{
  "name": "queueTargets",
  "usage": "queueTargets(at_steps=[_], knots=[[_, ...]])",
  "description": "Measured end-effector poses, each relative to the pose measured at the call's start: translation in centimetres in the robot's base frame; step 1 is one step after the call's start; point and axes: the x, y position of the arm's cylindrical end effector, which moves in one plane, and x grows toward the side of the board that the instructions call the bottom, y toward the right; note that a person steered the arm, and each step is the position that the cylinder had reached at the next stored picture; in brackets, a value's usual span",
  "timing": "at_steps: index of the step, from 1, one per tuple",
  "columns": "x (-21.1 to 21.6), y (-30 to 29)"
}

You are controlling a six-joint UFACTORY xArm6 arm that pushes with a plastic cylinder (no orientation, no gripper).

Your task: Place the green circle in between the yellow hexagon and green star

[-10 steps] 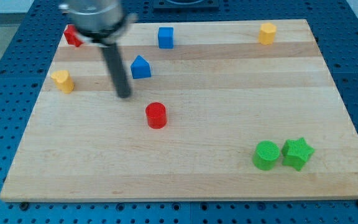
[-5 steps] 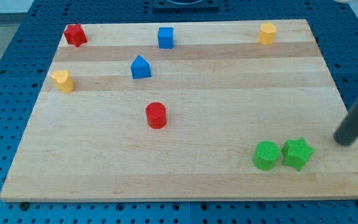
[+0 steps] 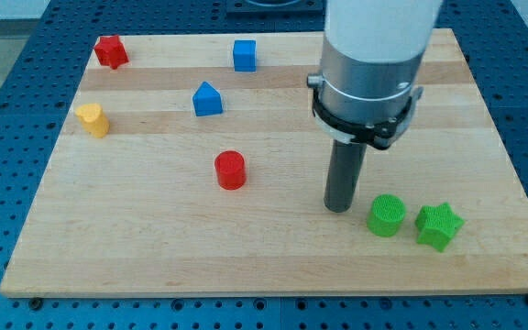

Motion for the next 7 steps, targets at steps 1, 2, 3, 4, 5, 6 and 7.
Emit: queueTargets(at_steps=[1,2,3,4,5,6,7], knots=[[4.0,-0.3],[7.3,1.2],[6.0,5.2],[1.4,6.0],[-3.1,5.7],[-4.6,5.7],[-2.5,5.6]])
